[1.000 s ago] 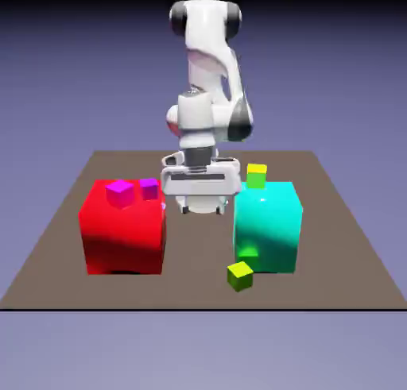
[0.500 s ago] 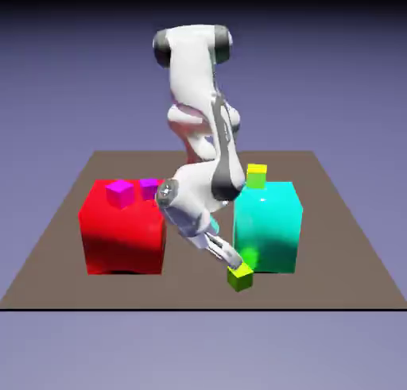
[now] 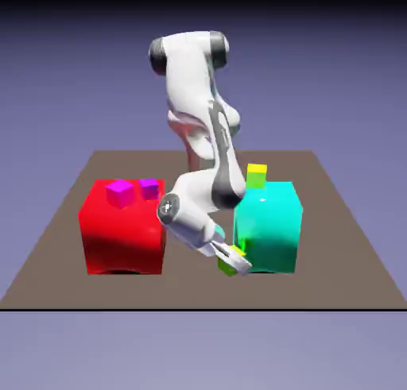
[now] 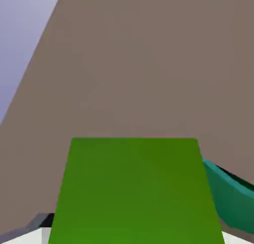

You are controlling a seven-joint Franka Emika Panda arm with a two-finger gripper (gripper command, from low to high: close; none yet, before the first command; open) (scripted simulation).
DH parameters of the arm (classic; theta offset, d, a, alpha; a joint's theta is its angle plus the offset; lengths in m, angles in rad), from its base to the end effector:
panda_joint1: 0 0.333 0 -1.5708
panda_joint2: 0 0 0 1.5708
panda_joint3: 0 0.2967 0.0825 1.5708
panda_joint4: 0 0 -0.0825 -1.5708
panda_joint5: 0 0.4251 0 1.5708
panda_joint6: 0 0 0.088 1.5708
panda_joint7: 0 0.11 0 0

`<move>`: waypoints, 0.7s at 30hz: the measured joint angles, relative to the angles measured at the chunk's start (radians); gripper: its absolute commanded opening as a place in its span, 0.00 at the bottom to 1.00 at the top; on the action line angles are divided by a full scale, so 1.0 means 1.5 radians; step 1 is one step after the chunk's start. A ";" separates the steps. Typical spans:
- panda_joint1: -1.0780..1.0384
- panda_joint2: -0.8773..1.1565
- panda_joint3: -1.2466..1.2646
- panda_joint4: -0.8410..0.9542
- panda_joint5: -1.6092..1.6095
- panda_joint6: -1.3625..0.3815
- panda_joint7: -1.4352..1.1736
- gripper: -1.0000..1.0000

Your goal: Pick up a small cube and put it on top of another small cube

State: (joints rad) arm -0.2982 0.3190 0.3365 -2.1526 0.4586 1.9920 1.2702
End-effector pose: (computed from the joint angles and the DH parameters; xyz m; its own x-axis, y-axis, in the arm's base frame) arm 0.5341 0.0560 0.1856 -0.0523 -0.8643 -0.5003 -0.9217 -0.1511 0.3573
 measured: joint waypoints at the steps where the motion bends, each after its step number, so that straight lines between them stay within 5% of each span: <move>1: 0.004 -0.024 0.008 0.005 -0.020 -0.028 -0.014 0.00; 16: 0.132 -0.374 0.014 -0.046 -0.094 -0.454 -0.110 0.00; 21: 0.145 -0.396 0.018 -0.126 -0.071 -0.405 -0.116 0.00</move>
State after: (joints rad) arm -0.0807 -0.2744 0.3641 -2.3411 0.3514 1.3844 1.0967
